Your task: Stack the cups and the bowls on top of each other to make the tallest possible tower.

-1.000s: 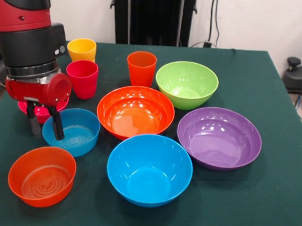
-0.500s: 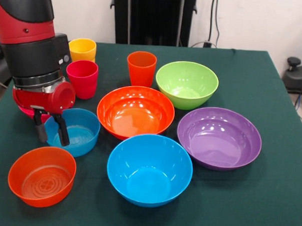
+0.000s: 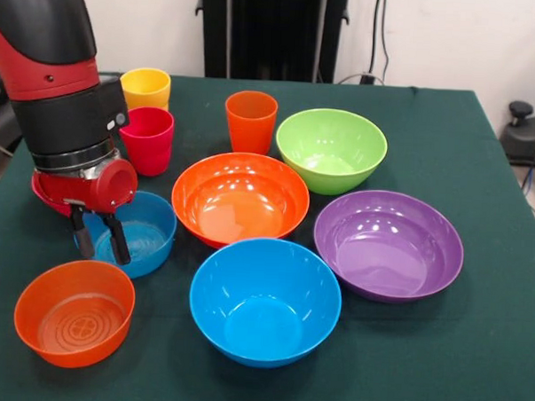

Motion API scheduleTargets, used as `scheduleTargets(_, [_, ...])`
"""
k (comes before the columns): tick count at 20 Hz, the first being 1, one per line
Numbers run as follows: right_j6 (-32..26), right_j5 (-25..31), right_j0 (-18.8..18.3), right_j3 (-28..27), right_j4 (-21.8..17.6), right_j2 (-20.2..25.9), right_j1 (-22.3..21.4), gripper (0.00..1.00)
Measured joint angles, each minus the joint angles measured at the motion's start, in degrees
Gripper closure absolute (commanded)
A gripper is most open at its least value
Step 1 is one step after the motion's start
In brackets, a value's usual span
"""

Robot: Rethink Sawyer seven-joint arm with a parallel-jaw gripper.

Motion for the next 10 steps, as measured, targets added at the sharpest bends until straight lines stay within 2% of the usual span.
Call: scheduleTargets(10, [0.0,0.0,-0.3,0.3,0.0,0.7,-0.1,0.00])
